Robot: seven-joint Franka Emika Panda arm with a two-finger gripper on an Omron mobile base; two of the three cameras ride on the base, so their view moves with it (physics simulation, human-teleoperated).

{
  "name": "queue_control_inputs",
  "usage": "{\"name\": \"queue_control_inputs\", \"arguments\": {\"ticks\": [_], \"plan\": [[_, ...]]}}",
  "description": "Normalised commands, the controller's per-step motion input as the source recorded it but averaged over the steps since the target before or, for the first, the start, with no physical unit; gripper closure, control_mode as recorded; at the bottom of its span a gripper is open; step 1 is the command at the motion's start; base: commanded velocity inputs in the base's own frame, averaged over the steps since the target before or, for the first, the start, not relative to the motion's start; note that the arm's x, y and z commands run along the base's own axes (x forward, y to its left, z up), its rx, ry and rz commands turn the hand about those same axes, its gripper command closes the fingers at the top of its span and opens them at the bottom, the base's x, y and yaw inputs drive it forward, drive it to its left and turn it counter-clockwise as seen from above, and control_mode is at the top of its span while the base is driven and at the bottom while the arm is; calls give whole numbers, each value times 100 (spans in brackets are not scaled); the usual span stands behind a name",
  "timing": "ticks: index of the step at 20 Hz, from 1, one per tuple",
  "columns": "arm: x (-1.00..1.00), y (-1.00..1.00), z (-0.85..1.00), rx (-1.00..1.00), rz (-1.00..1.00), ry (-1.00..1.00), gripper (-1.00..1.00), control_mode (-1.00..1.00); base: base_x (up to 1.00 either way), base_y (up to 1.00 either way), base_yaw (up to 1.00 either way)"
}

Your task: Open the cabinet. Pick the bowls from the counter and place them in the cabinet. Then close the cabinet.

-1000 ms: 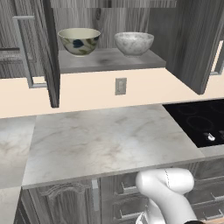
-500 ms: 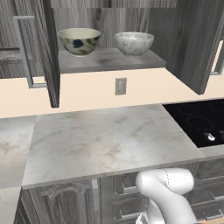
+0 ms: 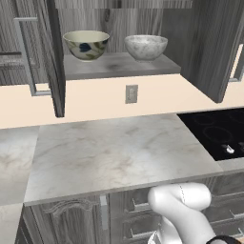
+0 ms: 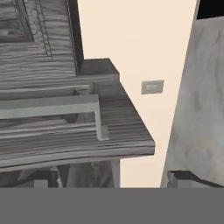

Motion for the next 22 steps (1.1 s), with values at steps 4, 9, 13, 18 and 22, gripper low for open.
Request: {"name": "queue_control_inputs", "arguments": {"ticks": [4, 9, 13, 18, 22], "plan": [[18, -12, -2, 2, 10, -4, -100, -100, 0, 0, 0], [22, 0, -12, 0, 5, -6, -100, -100, 0, 0, 0], [36, 0, -6, 0, 1, -5, -100, -100, 0, 0, 0], [52, 0, -2, 0, 0, -3, -100, -100, 0, 0, 0], [45, 0, -8, 0, 0, 0, -100, -100, 0, 0, 0]]}}
